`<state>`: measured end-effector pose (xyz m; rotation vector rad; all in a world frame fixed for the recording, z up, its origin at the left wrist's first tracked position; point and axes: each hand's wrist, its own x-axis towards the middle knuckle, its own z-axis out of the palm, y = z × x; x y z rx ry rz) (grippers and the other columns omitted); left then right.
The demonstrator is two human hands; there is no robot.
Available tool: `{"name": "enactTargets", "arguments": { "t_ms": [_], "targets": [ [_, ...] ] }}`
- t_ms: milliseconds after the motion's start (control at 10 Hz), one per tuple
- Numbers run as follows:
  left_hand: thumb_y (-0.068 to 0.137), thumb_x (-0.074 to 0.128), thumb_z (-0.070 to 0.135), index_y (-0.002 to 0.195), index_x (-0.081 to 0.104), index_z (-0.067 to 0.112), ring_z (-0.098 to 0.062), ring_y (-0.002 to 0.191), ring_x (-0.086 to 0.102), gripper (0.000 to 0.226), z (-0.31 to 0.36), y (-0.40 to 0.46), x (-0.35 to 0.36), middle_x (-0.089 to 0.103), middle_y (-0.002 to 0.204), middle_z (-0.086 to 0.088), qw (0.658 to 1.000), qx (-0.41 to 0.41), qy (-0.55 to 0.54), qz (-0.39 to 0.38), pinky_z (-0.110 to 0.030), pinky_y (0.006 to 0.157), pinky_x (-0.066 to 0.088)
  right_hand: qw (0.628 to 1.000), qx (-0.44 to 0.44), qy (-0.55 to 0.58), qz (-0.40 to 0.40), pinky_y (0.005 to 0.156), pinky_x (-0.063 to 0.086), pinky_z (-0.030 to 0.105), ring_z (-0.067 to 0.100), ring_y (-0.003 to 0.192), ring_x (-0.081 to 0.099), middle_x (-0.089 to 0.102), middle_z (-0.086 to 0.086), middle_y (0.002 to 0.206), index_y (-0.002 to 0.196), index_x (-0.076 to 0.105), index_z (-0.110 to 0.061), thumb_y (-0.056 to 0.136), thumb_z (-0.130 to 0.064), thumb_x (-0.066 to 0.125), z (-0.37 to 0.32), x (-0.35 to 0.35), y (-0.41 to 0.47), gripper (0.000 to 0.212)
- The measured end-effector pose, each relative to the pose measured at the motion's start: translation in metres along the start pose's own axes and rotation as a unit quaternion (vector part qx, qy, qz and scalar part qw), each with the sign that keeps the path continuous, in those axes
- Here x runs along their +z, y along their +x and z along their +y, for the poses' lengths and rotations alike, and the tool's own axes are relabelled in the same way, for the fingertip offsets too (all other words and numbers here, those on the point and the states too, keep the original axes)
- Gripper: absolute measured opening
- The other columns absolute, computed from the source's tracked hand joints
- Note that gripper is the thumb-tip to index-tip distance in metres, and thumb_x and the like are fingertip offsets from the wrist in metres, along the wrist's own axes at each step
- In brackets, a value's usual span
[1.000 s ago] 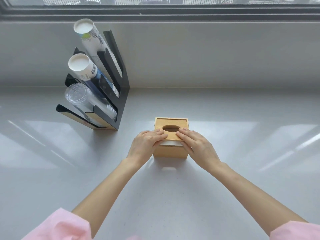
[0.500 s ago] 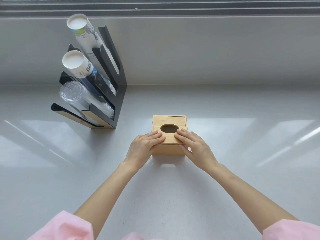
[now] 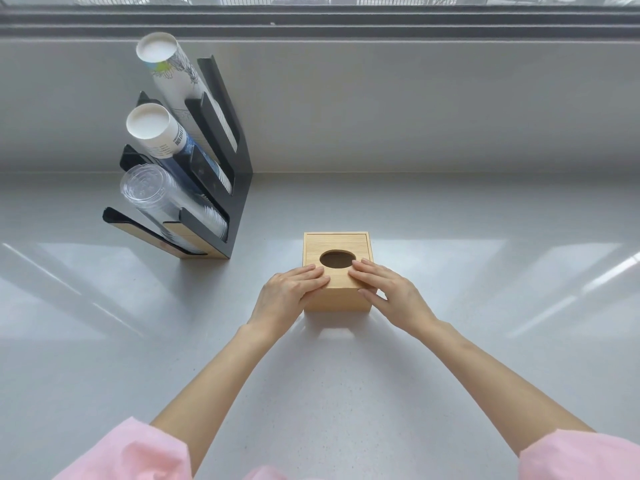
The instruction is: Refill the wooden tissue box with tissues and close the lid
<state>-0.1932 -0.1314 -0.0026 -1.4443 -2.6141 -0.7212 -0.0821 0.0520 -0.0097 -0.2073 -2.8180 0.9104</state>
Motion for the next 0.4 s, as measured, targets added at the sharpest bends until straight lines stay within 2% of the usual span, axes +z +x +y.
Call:
{"name": "enactTargets", "arguments": {
  "t_ms": [100,200,300,400],
  "targets": [
    [0.075,0.062,0.023,0.091,0.076,0.025,-0.015,0.094,0.071,0.022,0.000,0.001,-0.001,0.075,0.099,0.006,1.000,0.011,0.025,-0.002,-0.024,0.067,0.055,1.000,0.002,-0.017,-0.004,0.110,0.019,0.014,-0.004,0.132,0.030,0.046,-0.010,0.143,0.129,0.053,-0.023,0.092,-0.018,0.054,-0.003,-0.002,0.000,0.038],
    [0.078,0.058,0.031,0.087,0.076,0.024,-0.014,0.090,0.072,0.022,-0.001,0.000,-0.005,0.076,0.097,0.006,0.997,0.041,0.058,-0.005,-0.025,0.065,0.054,0.998,0.009,-0.053,-0.038,0.113,0.013,0.018,0.004,0.137,0.034,0.044,-0.009,0.145,0.131,0.051,-0.023,0.093,-0.022,0.052,-0.011,-0.012,0.003,0.038],
    [0.083,0.046,0.037,0.094,0.073,0.022,-0.014,0.095,0.070,0.033,0.001,0.004,-0.009,0.074,0.103,0.004,0.997,0.053,0.055,-0.017,-0.030,0.071,0.052,0.996,0.003,-0.081,-0.043,0.113,0.008,0.016,0.002,0.137,0.033,0.041,-0.010,0.146,0.134,0.047,-0.025,0.093,-0.025,0.051,-0.017,-0.018,0.006,0.041],
    [0.092,0.047,0.037,0.125,0.057,0.023,-0.012,0.125,0.050,0.038,0.001,0.014,-0.014,0.056,0.134,0.005,0.995,0.007,0.062,-0.073,-0.032,0.098,0.037,0.993,0.000,-0.109,-0.052,0.115,0.003,0.020,0.004,0.141,0.023,0.032,-0.008,0.152,0.140,0.037,-0.026,0.092,-0.031,0.051,-0.024,-0.032,0.014,0.050]
  ]
}}
